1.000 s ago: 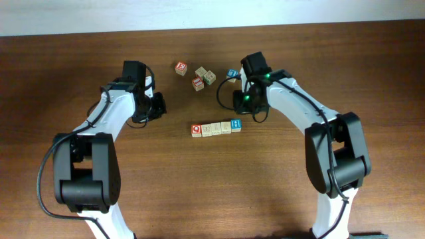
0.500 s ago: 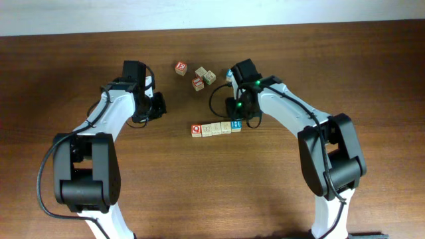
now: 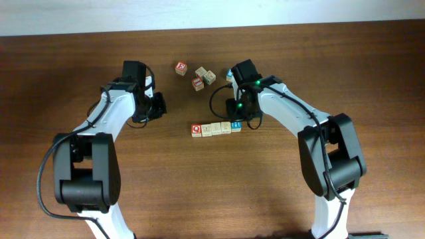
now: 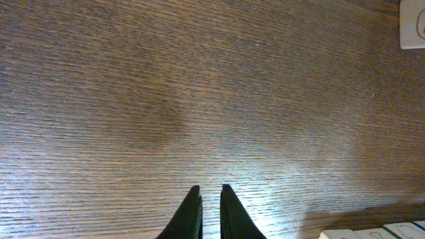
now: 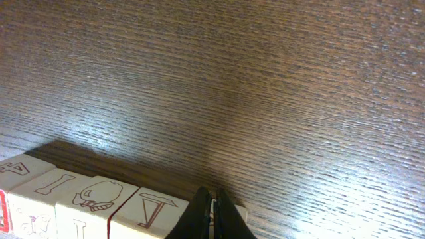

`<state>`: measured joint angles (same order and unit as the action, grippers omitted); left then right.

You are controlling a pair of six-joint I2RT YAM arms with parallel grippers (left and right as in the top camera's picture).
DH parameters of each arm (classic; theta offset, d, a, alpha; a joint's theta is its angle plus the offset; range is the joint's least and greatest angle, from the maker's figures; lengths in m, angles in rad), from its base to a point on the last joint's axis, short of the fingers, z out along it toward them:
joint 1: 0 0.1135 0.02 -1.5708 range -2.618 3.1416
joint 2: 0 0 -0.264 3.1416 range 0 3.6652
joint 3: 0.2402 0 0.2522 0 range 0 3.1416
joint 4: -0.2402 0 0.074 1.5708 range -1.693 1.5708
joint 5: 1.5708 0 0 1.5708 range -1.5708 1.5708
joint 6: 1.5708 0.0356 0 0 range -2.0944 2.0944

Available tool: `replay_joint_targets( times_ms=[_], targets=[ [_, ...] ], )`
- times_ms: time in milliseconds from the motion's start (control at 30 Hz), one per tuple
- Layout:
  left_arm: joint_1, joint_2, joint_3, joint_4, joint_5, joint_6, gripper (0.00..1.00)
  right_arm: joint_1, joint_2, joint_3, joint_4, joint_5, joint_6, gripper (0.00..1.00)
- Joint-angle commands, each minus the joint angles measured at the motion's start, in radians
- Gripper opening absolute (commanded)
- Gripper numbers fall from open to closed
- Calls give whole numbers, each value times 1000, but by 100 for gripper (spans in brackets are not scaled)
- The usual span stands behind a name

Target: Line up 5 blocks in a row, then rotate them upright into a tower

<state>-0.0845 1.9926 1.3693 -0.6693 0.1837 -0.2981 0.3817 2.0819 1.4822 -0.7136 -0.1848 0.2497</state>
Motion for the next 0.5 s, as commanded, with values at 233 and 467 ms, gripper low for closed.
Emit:
replay_joint_targets(
  times_ms=[233,467],
  targets=[
    [-7,-11,13,-1,19,15,9,5,6,-8,-5,4,-7,4],
    [-7,-11,13,-1,19,15,9,5,6,-8,-5,0,-10,5]
  ],
)
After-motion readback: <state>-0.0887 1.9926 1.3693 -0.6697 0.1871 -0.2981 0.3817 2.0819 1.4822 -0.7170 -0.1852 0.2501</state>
